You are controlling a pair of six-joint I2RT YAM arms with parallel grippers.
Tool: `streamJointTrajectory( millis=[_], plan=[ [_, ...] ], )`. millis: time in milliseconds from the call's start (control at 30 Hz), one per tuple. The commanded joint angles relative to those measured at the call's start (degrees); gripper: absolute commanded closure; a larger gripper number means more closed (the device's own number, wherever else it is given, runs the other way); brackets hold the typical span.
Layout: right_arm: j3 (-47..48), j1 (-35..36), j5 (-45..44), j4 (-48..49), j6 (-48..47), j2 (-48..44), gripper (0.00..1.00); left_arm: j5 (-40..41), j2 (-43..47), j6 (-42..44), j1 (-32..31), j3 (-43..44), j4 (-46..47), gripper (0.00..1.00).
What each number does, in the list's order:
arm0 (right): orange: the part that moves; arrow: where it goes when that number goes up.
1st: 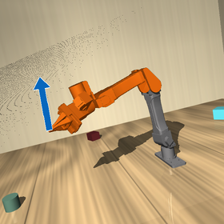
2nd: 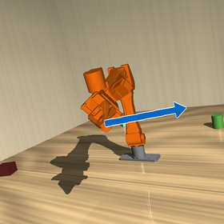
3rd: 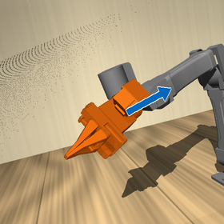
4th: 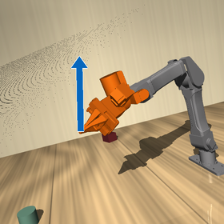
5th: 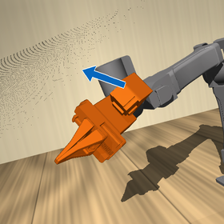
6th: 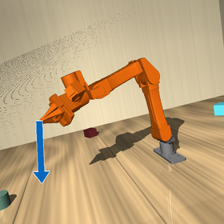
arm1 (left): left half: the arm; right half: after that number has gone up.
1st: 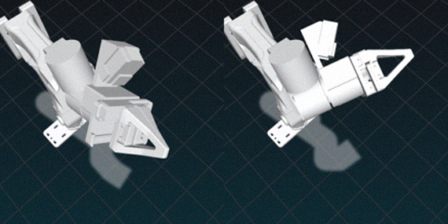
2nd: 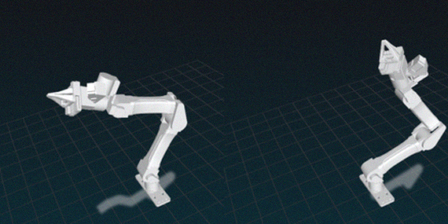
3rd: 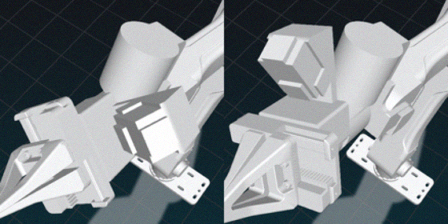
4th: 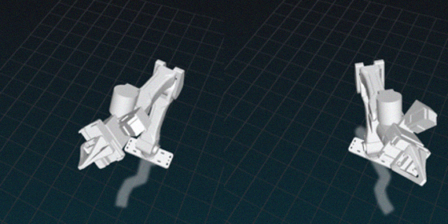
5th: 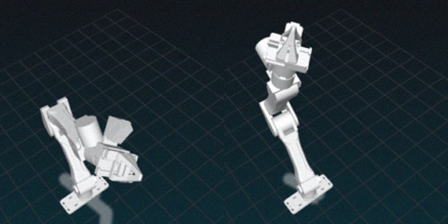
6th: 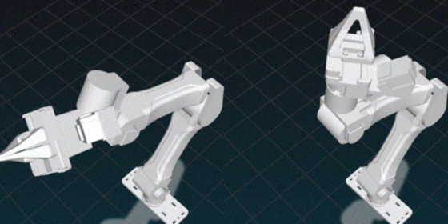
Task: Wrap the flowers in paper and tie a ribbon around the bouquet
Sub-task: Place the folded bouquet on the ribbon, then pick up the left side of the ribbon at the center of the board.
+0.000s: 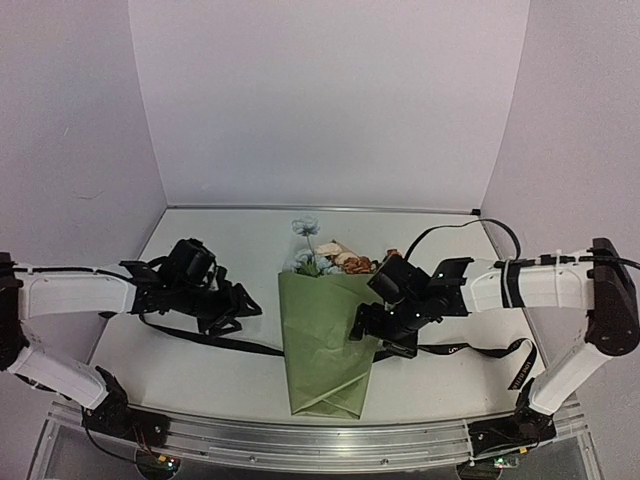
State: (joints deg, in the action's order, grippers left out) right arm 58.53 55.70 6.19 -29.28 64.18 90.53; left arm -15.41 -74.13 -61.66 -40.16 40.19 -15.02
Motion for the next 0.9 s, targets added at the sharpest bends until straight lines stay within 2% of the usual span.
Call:
streamJointTrajectory(
  millis=[0, 67, 167, 300, 467, 633, 867],
  plan=[
    [-2.46, 0.33, -8.87, -1.61, -5.85, -5.49, 0.02, 15.49, 10.68, -6.74, 6.06, -3.82, -12.85, 0.25],
    [-3.65, 0.32, -11.22, -1.66, -7.65, -7.04, 0.02, 22.69, 15.0, -10.46, 6.73, -4.8, -17.87, 0.24],
    [-4.45, 0.29, -13.52, -1.66, -9.62, -8.79, 0.02, 30.16, 19.39, -14.53, 7.6, -6.36, -24.14, 0.16],
    [-6.46, 0.17, -17.57, -1.82, -10.64, -12.11, 0.02, 33.6, 20.35, -13.47, 13.25, -7.98, -26.62, 0.15],
    [-12.66, -1.53, -25.36, -2.01, -7.54, -19.48, 0.02, 30.7, 15.42, -7.39, 23.57, -8.75, -22.81, 0.21],
    [-18.43, -3.86, -32.37, -2.72, -4.81, -25.69, 0.02, 29.12, 7.31, -0.7, 31.4, -6.64, -17.64, 0.31],
    [-24.53, -8.26, -31.65, -2.78, -1.24, -32.18, 0.02, 25.96, -1.19, 4.82, 37.56, -5.26, -10.07, 0.41]
  ],
)
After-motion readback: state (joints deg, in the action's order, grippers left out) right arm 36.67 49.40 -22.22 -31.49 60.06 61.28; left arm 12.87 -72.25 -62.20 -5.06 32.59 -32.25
